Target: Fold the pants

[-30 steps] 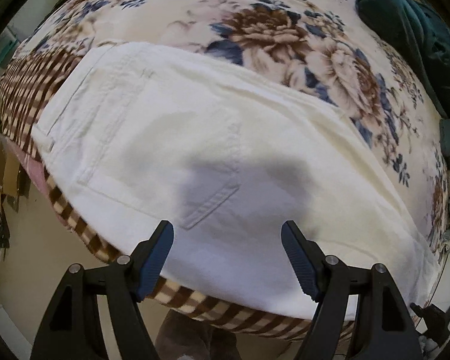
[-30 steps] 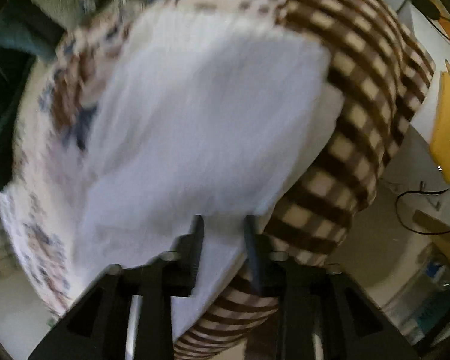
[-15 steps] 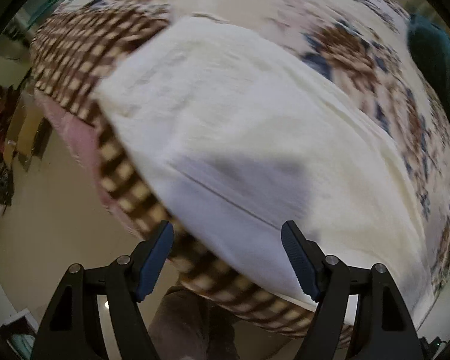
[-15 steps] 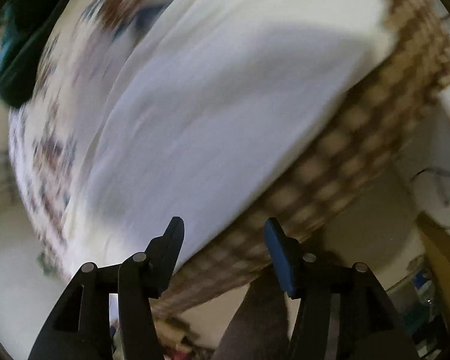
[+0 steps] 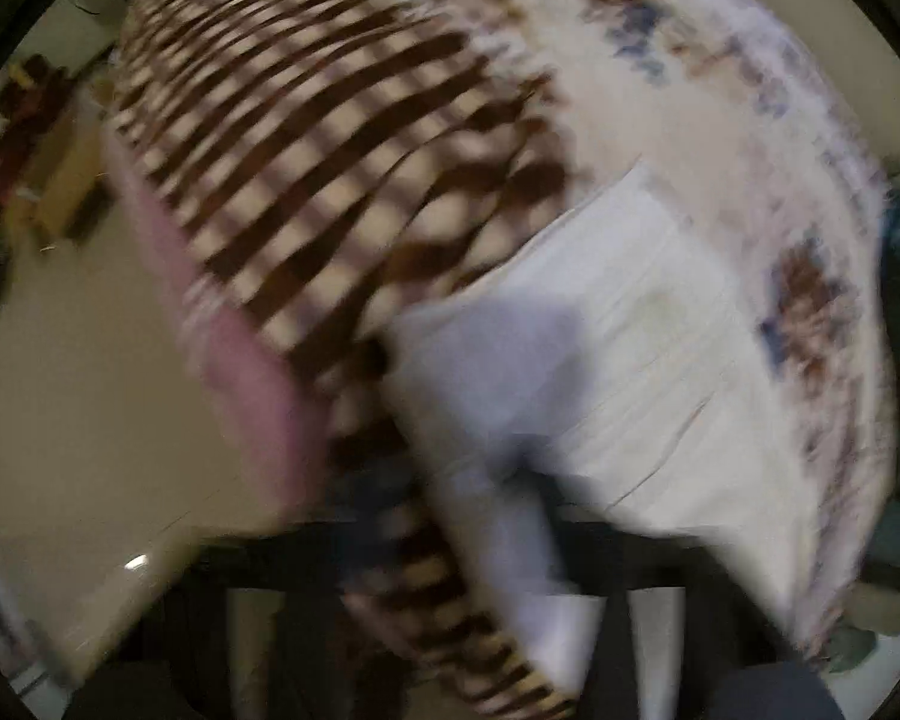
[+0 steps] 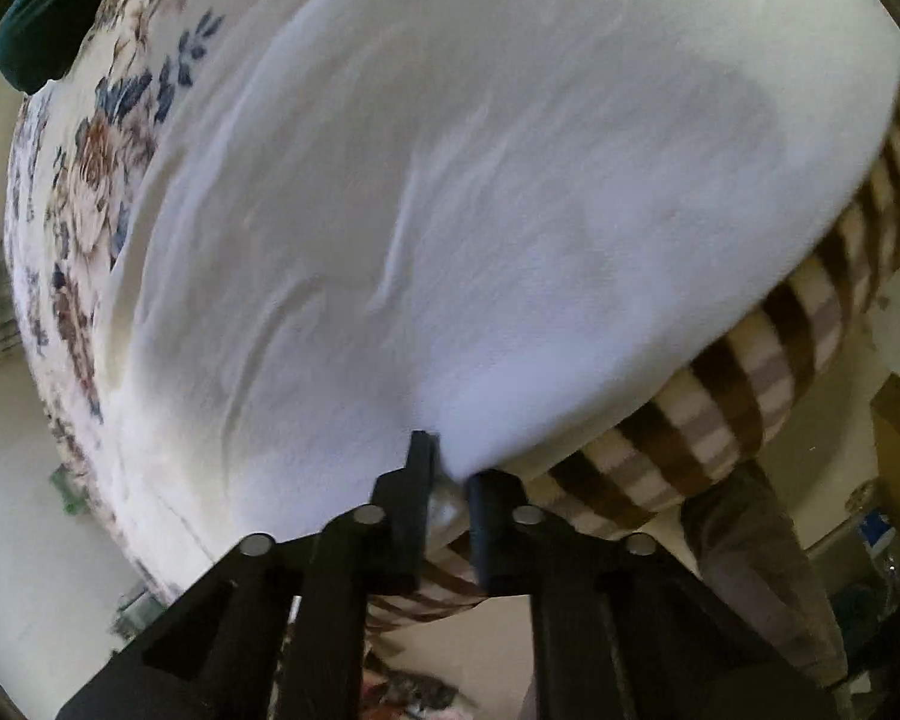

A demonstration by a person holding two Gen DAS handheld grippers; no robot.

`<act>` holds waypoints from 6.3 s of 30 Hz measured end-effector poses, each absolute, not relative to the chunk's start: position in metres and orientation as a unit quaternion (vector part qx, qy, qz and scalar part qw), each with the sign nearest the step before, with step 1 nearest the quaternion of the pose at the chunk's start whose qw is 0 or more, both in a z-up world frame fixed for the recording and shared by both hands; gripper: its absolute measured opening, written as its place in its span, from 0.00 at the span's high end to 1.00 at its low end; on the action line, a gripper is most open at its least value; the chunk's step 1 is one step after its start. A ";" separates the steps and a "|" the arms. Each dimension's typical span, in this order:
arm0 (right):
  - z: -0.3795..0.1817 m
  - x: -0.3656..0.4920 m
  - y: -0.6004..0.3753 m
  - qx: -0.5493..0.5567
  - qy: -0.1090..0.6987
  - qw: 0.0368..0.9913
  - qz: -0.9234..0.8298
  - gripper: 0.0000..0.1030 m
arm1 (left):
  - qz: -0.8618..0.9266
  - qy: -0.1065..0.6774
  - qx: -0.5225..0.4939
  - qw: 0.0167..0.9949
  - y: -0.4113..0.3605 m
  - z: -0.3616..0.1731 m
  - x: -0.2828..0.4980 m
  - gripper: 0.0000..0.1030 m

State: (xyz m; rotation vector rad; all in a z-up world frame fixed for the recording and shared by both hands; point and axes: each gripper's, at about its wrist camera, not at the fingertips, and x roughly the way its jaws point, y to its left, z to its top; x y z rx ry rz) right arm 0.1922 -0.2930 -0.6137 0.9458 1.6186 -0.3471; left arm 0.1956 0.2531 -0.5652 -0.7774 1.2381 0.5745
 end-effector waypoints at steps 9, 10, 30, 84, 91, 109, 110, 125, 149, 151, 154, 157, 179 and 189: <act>-0.618 0.194 -0.278 0.373 0.727 0.562 -0.130 0.83 | 0.213 0.566 -0.334 0.723 0.268 -0.566 0.188 0.82; -0.618 0.194 -0.284 0.390 0.724 0.556 -0.118 0.74 | 0.209 0.571 -0.334 0.720 0.269 -0.564 0.187 0.81; -0.600 0.126 -0.671 0.495 0.507 0.616 -0.345 0.93 | 0.005 0.649 -0.071 0.757 -0.105 -0.539 0.250 0.20; -0.620 0.156 -0.644 0.560 0.393 0.714 -0.150 0.93 | -0.032 0.699 -0.054 0.713 -0.205 -0.608 0.286 0.00; -0.525 0.204 -0.574 0.462 0.394 0.787 -0.112 0.93 | 0.000 0.663 -0.120 0.739 -0.134 -0.562 0.295 0.00; -0.600 0.274 -0.163 0.242 0.553 0.794 0.068 0.92 | 0.098 0.632 -0.207 0.740 0.129 -0.540 0.245 0.00; -0.612 0.274 -0.149 0.231 0.568 0.788 0.063 0.88 | 0.102 0.632 -0.207 0.739 0.144 -0.538 0.240 0.00; -0.594 0.234 -0.227 0.273 0.638 0.720 0.016 0.27 | 0.068 0.607 -0.186 0.770 0.150 -0.520 0.270 0.00; -0.622 0.238 -0.308 0.305 0.660 0.685 -0.050 0.35 | 0.013 0.624 -0.272 0.733 0.111 -0.568 0.299 0.67; -0.622 0.240 -0.303 0.301 0.666 0.680 -0.046 0.35 | -0.019 0.632 -0.260 0.730 0.095 -0.558 0.291 0.66; -0.622 0.242 -0.294 0.294 0.670 0.680 -0.035 0.35 | -0.042 0.669 -0.224 0.708 0.066 -0.559 0.274 0.66; -0.623 0.246 -0.285 0.289 0.674 0.679 -0.030 0.35 | -0.038 0.701 -0.208 0.681 0.051 -0.571 0.252 0.66; -0.629 0.255 -0.272 0.277 0.681 0.677 -0.026 0.35 | -0.036 0.632 -0.206 0.747 0.058 -0.553 0.242 0.89; -0.634 0.257 -0.249 0.223 0.708 0.670 0.001 0.32 | -0.021 0.655 -0.221 0.722 0.069 -0.574 0.233 0.75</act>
